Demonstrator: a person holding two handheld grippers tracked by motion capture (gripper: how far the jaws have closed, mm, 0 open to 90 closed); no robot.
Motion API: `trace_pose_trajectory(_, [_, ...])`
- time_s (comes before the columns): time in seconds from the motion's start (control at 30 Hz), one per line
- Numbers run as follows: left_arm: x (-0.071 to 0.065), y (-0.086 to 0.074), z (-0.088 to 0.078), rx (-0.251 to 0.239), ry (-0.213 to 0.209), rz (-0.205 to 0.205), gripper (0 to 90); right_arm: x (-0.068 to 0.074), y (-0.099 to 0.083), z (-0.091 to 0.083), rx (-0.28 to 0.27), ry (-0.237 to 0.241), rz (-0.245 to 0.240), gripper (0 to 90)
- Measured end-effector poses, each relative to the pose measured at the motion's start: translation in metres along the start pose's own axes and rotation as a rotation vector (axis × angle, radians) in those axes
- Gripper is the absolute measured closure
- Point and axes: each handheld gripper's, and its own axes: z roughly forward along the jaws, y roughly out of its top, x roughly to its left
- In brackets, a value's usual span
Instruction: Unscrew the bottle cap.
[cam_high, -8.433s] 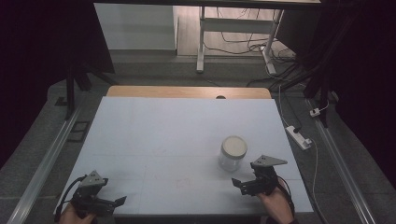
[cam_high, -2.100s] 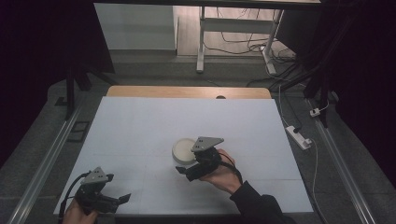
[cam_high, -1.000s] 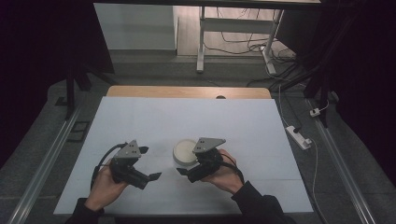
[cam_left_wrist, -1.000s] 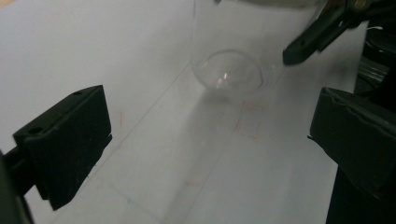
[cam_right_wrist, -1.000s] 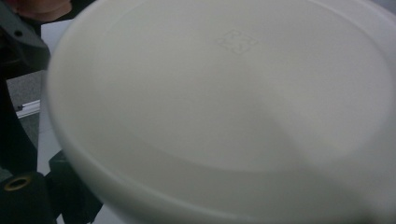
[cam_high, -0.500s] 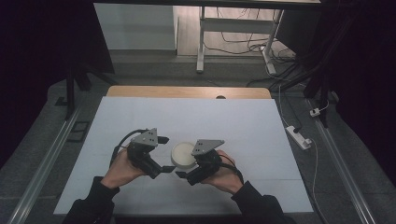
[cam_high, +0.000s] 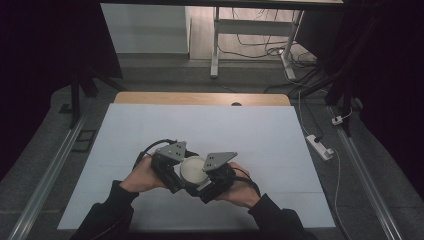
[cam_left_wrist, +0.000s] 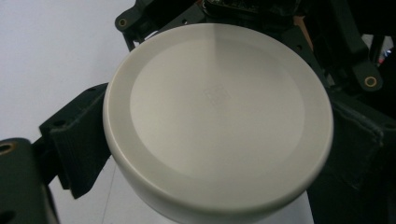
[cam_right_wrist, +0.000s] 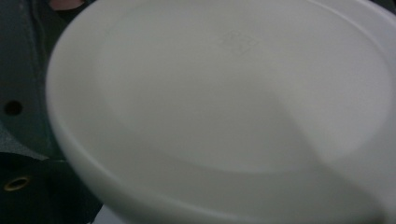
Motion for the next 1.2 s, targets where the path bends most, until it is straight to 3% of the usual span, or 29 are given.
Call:
trace_pose_trajectory(0.37, [-0.005,0.010,0.008,-0.011,0.128,-0.148,7.3,-0.002,0.001,-0.001,0.000,-0.082,0.034,6.5])
trace_pose_trajectory(0.5, [-0.009,0.015,0.011,0.000,0.210,-0.198,7.5,-0.003,0.001,-0.001,-0.002,-0.126,0.044,6.5])
trace_pose_trajectory(0.6, [-0.010,0.017,0.015,0.007,0.242,-0.207,7.4,-0.004,0.000,-0.001,0.005,-0.158,0.046,6.5])
trace_pose_trajectory(0.8, [-0.004,0.014,0.004,-0.038,0.172,-0.170,1.4,-0.007,-0.002,-0.003,-0.007,-0.125,0.052,6.5])
trace_pose_trajectory(0.93, [-0.002,0.010,-0.010,-0.044,0.091,-0.102,1.5,-0.008,-0.003,-0.004,-0.013,-0.082,0.045,6.5])
trace_pose_trajectory(1.07, [-0.003,0.006,-0.009,-0.022,0.026,-0.030,3.0,-0.006,-0.002,-0.004,-0.019,-0.024,0.028,6.5])
trace_pose_trajectory(1.2, [-0.004,0.004,-0.005,-0.014,-0.004,0.021,6.2,-0.001,0.000,-0.004,-0.019,0.032,0.002,6.5])
